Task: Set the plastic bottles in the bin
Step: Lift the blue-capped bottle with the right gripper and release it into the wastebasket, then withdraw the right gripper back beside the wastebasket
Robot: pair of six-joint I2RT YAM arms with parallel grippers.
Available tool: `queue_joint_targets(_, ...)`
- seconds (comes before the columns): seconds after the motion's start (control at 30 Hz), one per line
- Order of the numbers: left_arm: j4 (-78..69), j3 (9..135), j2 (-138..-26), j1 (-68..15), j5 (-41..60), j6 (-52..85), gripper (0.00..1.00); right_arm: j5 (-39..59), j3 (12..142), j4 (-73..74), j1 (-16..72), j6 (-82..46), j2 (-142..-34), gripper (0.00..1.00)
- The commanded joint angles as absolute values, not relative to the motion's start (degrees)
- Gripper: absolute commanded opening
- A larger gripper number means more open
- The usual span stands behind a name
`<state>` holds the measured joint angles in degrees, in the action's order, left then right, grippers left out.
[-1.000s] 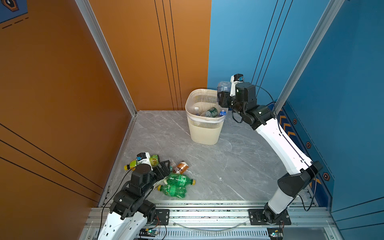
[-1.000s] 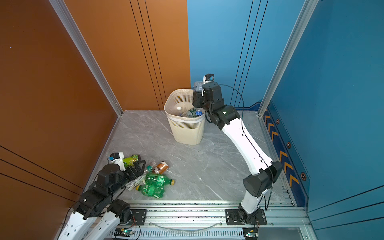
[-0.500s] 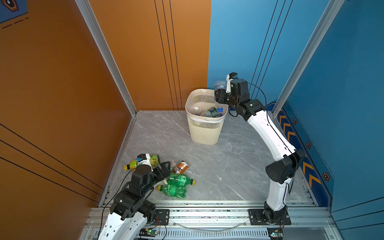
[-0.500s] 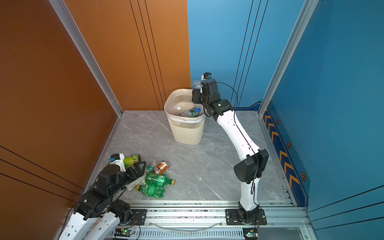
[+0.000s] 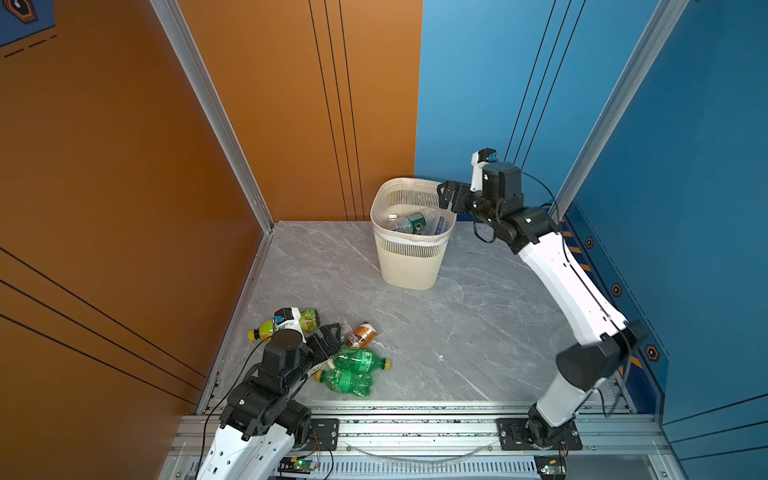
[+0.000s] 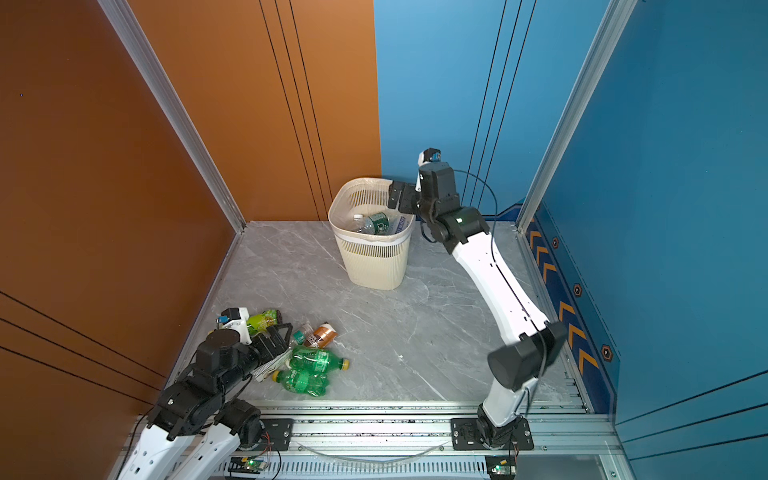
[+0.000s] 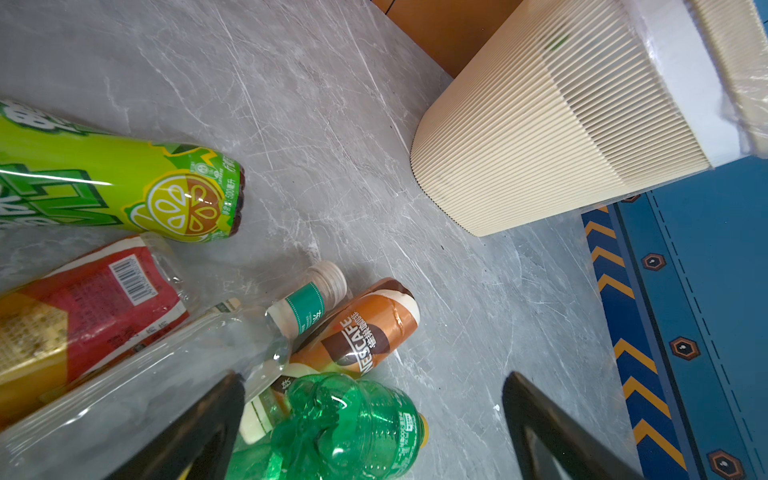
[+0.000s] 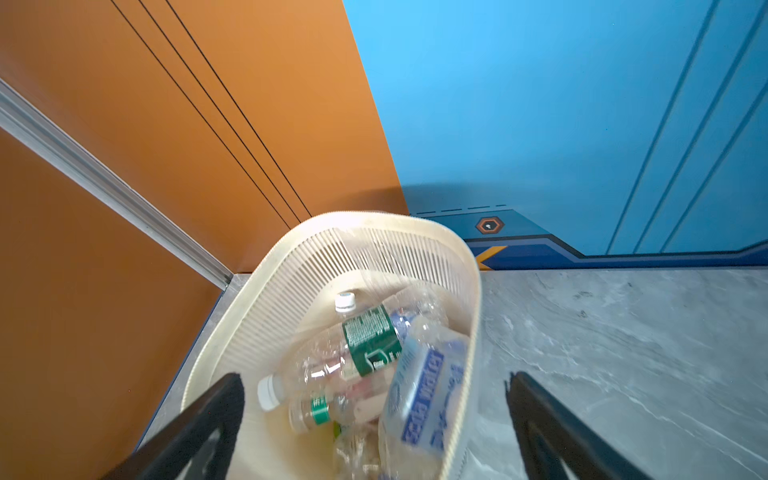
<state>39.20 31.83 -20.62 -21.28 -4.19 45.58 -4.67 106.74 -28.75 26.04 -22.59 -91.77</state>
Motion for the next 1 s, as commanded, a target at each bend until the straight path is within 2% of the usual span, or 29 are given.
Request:
queue_joint_targets(0.0,40.36,31.31,-20.13,-20.69,-2.73,46.0,0.98,-7.51,86.24,-20.71,27.63,-25.54,-77.09,1.0)
queue_joint_targets(0.13,40.34,30.93,-19.84,-20.74,-1.65,46.71,0.98,-10.65,63.83,-18.23,27.95,-32.74,-62.77,1.0)
queue_joint_targets(0.23,40.38,30.67,-19.94,-20.7,-0.3,47.79,0.98,-11.5,57.49,-20.09,27.06,-35.35,-58.3,1.0)
queue_joint_targets(0.43,44.43,30.92,-19.77,-20.67,2.66,51.58,1.0,-9.95,58.08,-21.82,26.46,-35.51,-59.08,1.0)
queue_joint_targets(0.63,56.92,33.87,-18.97,-21.38,3.19,59.69,0.88,-8.88,57.56,-20.32,26.47,-36.23,-60.21,1.0)
queue_joint_targets(0.73,60.74,34.52,-17.38,-22.51,4.25,62.24,0.87,-9.11,57.31,-20.22,26.38,-36.05,-60.12,1.0)
queue_joint_targets(0.8,64.21,34.97,-16.68,-23.08,4.93,63.07,0.83,-9.37,57.2,-20.43,26.28,-35.73,-59.95,1.0)
queue_joint_targets(0.97,68.06,34.49,-15.99,-23.98,8.47,65.23,0.81,-9.39,56.73,-19.95,25.41,-35.53,-59.33,1.0)
